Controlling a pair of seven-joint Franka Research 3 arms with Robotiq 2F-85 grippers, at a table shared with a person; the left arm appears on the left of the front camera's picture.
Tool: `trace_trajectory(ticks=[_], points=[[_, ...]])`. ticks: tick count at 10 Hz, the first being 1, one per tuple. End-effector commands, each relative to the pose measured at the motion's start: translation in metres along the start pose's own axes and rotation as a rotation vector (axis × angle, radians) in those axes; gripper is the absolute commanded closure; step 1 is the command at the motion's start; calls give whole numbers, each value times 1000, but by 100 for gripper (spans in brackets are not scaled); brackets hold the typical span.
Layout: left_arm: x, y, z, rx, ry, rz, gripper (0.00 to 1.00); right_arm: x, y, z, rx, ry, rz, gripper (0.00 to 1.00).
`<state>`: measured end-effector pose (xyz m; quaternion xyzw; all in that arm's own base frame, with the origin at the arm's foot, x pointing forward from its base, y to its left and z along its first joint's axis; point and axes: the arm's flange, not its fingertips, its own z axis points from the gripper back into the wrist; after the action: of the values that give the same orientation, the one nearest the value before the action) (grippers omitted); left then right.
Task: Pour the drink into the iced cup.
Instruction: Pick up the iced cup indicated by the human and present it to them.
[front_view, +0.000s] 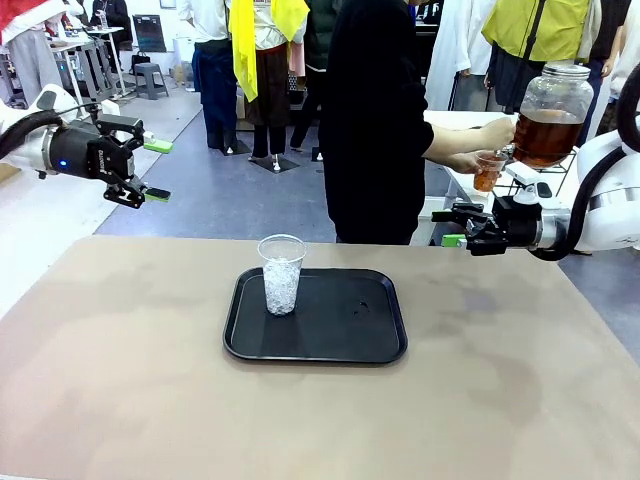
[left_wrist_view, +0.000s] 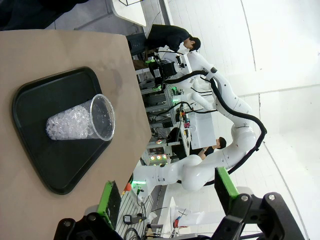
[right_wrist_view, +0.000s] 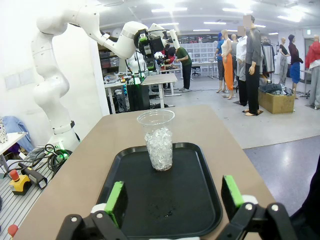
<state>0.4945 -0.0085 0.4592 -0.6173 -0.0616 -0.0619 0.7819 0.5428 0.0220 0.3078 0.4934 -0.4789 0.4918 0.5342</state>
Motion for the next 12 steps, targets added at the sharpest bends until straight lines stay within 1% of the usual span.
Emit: trace_trajectory(ticks=[1,12], points=[[-2,-1,1,-3,0,-2,0,4,-1,-2,5,2,-8,0],[-2,-1,1,-3,0,-2,0,4,-1,-2,5,2,-8,0]])
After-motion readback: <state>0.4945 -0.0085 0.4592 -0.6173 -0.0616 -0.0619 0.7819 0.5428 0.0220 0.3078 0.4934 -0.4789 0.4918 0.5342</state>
